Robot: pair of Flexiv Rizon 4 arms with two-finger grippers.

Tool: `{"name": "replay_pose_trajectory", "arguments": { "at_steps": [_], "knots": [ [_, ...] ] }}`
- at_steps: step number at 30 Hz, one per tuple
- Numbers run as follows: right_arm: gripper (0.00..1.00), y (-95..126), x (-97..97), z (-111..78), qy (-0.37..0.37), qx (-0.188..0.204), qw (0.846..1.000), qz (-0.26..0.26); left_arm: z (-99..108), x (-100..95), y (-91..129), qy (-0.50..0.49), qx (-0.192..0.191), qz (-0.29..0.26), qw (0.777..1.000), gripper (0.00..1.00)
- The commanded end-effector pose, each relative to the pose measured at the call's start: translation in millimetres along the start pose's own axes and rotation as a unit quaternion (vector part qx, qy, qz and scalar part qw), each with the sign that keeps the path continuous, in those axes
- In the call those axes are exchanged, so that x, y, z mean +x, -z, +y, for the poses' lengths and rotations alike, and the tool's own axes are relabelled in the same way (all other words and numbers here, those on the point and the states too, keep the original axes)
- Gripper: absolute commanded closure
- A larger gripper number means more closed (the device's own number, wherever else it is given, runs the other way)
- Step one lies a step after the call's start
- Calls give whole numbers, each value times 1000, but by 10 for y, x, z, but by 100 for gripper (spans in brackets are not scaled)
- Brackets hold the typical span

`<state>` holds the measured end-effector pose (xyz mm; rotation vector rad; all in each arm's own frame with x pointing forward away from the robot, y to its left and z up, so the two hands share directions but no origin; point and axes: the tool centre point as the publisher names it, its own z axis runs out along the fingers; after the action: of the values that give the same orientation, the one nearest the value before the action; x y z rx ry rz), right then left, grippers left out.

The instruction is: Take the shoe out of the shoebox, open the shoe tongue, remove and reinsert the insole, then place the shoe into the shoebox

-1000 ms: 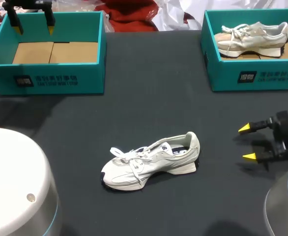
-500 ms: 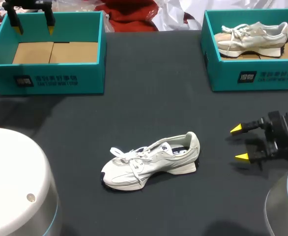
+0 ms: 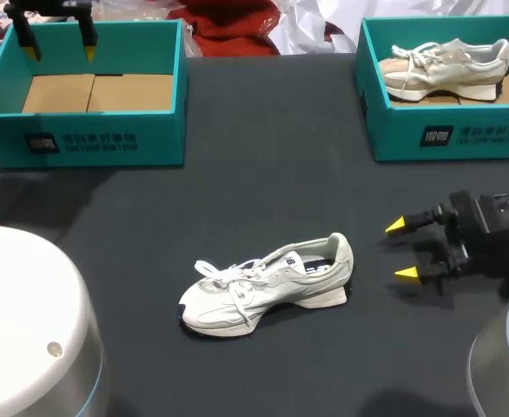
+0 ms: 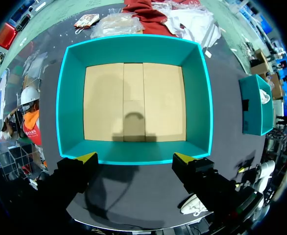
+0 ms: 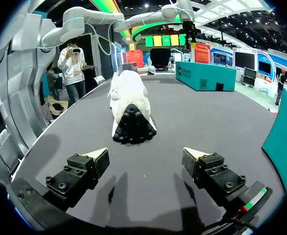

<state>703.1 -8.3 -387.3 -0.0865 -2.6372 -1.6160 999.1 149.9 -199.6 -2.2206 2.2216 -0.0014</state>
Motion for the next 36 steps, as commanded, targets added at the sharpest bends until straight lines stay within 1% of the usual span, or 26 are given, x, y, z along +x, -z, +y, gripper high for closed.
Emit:
{"name": "replay_pose_trajectory", "arguments": {
  "at_steps": [1, 10, 22, 36],
  "knots": [
    [0, -131, -21, 56, -1, 4, 1000, 5, -2, -1, 0, 0, 0, 0, 1000, 0],
    [0, -330, 59, 183, -13, 9, 1000, 19, -2, -1, 0, 0, 0, 0, 1000, 0],
    [0, -600, 111, 304, 9, -6, 999, 42, -2, -1, 0, 0, 0, 0, 1000, 0],
    [0, -794, 147, 335, 33, -6, 998, 60, -2, -1, 0, 0, 0, 0, 1000, 0]
  ]
}}
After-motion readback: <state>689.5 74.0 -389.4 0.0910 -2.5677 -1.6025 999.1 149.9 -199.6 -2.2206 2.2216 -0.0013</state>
